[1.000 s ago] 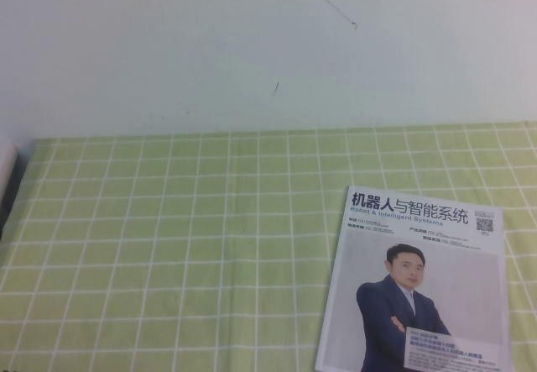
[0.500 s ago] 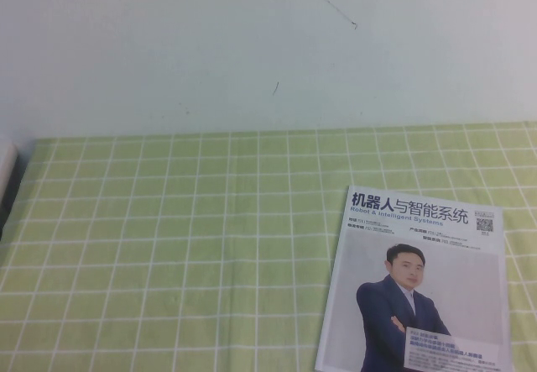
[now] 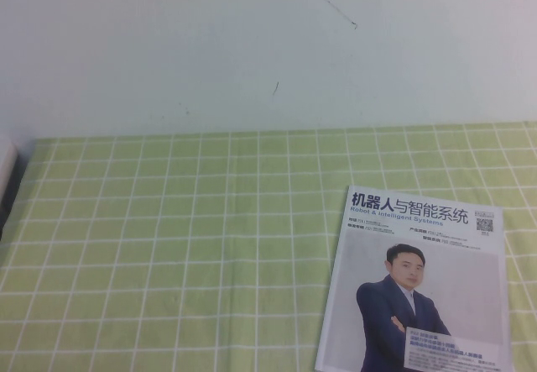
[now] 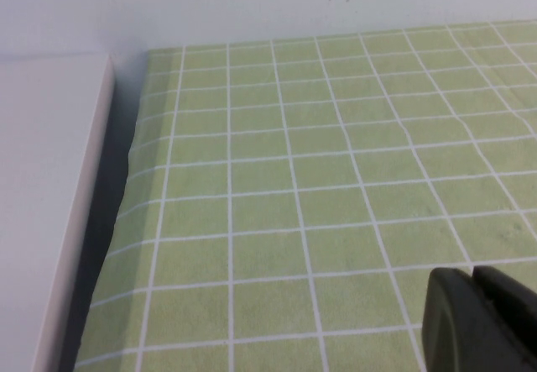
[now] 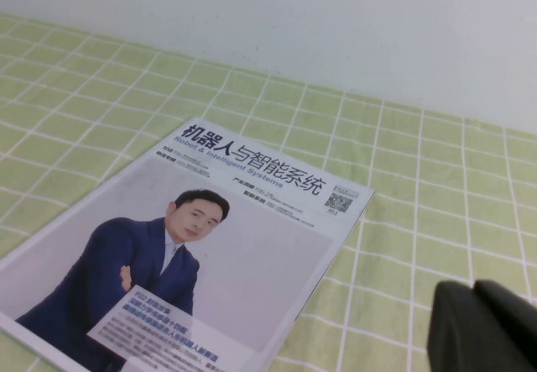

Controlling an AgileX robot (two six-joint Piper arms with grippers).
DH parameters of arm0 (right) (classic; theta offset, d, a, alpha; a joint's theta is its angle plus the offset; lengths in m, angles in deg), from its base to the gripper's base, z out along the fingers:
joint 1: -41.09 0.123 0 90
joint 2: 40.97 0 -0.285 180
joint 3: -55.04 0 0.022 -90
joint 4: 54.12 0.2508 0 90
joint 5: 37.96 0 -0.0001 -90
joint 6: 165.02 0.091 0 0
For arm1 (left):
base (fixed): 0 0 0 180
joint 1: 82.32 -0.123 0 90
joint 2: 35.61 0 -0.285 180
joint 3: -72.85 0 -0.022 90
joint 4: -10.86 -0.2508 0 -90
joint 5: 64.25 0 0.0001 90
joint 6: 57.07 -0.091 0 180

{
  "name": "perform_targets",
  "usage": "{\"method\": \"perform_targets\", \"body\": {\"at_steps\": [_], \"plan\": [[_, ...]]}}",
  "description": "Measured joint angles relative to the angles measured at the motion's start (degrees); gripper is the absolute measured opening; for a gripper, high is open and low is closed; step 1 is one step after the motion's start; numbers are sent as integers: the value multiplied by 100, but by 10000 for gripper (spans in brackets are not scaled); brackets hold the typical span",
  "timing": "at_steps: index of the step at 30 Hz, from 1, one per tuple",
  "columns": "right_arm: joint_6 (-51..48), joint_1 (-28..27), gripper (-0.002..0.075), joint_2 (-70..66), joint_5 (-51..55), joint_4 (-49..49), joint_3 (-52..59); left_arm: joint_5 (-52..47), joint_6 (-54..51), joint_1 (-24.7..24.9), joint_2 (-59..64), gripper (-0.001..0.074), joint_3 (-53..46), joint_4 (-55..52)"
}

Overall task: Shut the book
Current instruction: 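Close the open booklet and leave it lying on the table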

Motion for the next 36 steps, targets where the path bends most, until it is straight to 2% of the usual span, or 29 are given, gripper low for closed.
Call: {"method": "perform_targets", "body": {"at_steps": [24, 31, 36], "plan": [[0, -50, -3, 0, -49, 0, 58, 0, 0, 0, 0, -4, 0, 0], [0, -996, -3, 312, -802, -13, 679, 0, 0, 0, 0, -4, 0, 0], [0, -1399, -3, 339, -1693, -111, 1457, 0, 0, 0, 0, -4, 0, 0]]}}
